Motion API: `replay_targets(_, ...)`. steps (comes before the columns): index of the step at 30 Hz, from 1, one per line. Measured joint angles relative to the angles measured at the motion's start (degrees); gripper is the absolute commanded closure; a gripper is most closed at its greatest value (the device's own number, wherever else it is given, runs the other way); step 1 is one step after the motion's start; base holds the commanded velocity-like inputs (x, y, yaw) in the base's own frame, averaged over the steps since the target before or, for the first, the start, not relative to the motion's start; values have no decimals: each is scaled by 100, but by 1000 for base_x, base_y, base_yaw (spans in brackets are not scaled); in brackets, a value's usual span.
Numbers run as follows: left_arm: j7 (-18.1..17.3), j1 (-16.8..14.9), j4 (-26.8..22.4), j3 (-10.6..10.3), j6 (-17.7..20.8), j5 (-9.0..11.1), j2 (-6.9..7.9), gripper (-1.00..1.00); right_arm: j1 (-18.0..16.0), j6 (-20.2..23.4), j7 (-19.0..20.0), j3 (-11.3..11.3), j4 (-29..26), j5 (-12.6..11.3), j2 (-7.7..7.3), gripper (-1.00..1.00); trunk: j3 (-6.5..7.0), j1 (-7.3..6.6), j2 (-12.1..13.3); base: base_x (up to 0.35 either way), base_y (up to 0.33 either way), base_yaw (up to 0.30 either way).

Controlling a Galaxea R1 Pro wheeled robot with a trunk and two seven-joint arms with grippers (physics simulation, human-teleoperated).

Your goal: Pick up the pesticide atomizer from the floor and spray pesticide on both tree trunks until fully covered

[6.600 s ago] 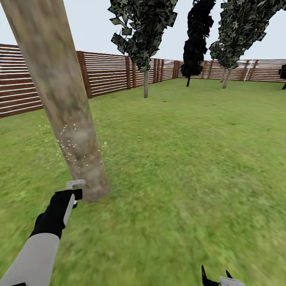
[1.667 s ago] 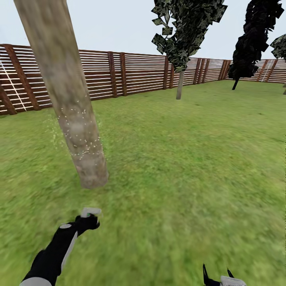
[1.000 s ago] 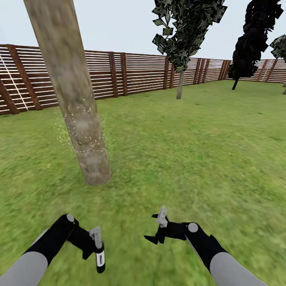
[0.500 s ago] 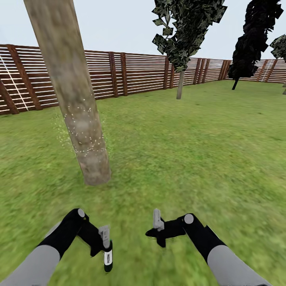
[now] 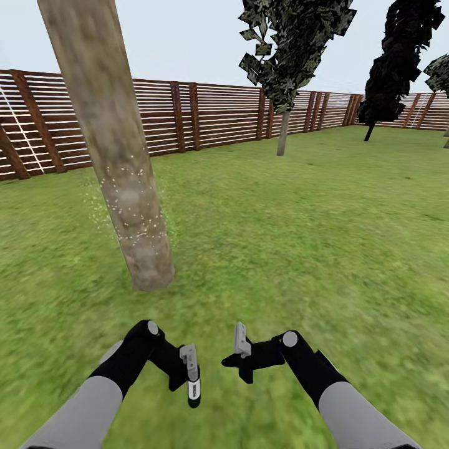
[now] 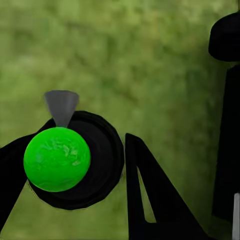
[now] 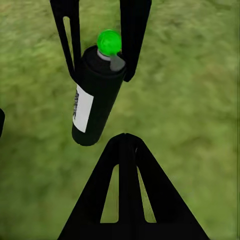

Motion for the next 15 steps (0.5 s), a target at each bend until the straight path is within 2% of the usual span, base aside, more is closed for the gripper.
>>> replay_targets(4, -1, -1, 12, -6, -4, -1, -173, 100, 0, 0, 0, 1, 0, 0, 1, 100, 0, 0, 0, 0, 0, 0)
replay_targets(5, 4, -1, 20, -78, -1, -8, -205, 100, 0, 0, 0, 0, 0, 0, 1, 100, 0, 0, 0, 0, 0, 0)
replay_targets(6, 17, 0, 29, -270, 7, -19, -229, 100, 0, 0, 0, 3, 0, 0, 1, 100, 0, 0, 0, 0, 0, 0)
replay_targets(8, 183, -1, 40, -392, 18, -21, -252, 100, 0, 0, 0, 1, 0, 0, 1, 100, 0, 0, 0, 0, 0, 0)
replay_targets(10, 335, -1, 58, -410, 21, -11, -262, 100, 0, 0, 0, 0, 0, 0, 1, 100, 0, 0, 0, 0, 0, 0)
replay_targets(15, 369, -1, 76, -422, 17, -9, -341, 100, 0, 0, 0, 0, -1, 0, 1, 100, 0, 0, 0, 0, 0, 0)
